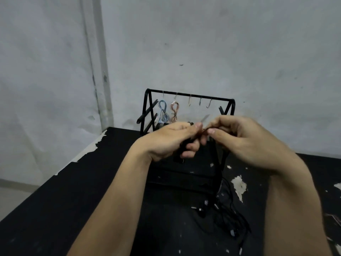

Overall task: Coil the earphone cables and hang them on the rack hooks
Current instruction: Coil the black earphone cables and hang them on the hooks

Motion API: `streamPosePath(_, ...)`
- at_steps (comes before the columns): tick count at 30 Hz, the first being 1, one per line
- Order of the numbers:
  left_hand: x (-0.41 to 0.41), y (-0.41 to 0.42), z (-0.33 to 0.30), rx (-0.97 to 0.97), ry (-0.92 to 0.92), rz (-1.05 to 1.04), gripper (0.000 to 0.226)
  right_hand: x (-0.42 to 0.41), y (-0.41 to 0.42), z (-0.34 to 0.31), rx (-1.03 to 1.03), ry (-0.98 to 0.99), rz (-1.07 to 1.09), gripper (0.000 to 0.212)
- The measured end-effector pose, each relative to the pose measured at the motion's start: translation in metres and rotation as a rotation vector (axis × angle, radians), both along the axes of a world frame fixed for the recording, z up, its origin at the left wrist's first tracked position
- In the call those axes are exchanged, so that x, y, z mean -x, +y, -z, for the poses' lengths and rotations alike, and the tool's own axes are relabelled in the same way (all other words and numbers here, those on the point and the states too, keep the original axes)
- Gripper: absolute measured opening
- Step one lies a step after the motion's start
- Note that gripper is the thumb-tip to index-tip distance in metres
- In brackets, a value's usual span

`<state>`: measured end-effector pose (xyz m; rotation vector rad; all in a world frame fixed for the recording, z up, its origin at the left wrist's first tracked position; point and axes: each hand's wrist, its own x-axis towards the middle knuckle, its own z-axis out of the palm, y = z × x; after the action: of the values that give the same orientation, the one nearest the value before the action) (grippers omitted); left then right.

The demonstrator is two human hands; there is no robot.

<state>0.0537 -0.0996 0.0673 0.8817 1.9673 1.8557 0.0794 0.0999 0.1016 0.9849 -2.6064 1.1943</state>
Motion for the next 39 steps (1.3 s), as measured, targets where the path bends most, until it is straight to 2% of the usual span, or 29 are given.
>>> streamPosePath(3,0.004,-0.011,-0.001,0.139,0.034,0.062,0.031,0.002,0.002,-0.002,-0.027,-0.059,-0.080,0.014)
streamPosePath(6,0.005,-0.011,0.000,0.311,0.031,0.187,0.025,0.002,-0.002,-0.003,0.067,-0.154,-0.197,0.015)
streamPosePath(8,0.002,-0.006,0.001,0.363,0.019,0.257,0.026,0.014,-0.008,0.002,0.151,-0.133,-0.173,0.016)
streamPosePath(10,0.000,-0.001,0.000,0.327,0.002,0.286,0.029,0.025,-0.017,0.010,0.239,-0.105,-0.124,0.010)
streamPosePath(12,0.000,0.000,-0.002,0.230,0.013,0.253,0.031,0.033,-0.026,0.017,0.382,-0.159,-0.098,0.007)
streamPosePath(15,0.004,-0.005,-0.005,-0.004,-0.112,0.222,0.033,0.041,-0.035,0.025,0.593,-0.307,-0.047,0.012)
streamPosePath(17,0.007,-0.007,-0.005,-0.151,-0.154,0.205,0.031,0.045,-0.040,0.032,0.605,-0.366,0.004,0.019)
streamPosePath(21,0.011,-0.011,-0.010,-0.419,-0.169,0.124,0.028,0.050,-0.049,0.044,0.420,-0.399,-0.002,0.017)
streamPosePath(23,0.012,-0.013,-0.013,-0.477,-0.175,0.063,0.028,0.048,-0.051,0.046,0.292,-0.421,-0.021,0.020)
streamPosePath(26,0.014,-0.011,-0.015,-0.494,-0.189,-0.073,0.030,0.039,-0.056,0.047,0.140,-0.464,-0.097,0.025)
streamPosePath(31,0.016,-0.008,-0.015,-0.575,-0.181,-0.216,0.035,0.027,-0.059,0.044,-0.270,-0.421,-0.225,0.031)
streamPosePath(34,0.020,-0.005,-0.015,-0.609,-0.166,-0.264,0.038,0.019,-0.055,0.035,-0.403,-0.474,-0.276,0.030)
streamPosePath(36,0.022,-0.006,-0.014,-0.599,-0.158,-0.326,0.039,0.011,-0.049,0.027,-0.473,-0.489,-0.270,0.027)
streamPosePath(39,0.021,-0.006,-0.013,-0.465,-0.123,-0.352,0.040,0.000,-0.034,0.009,-0.528,-0.352,-0.155,0.024)
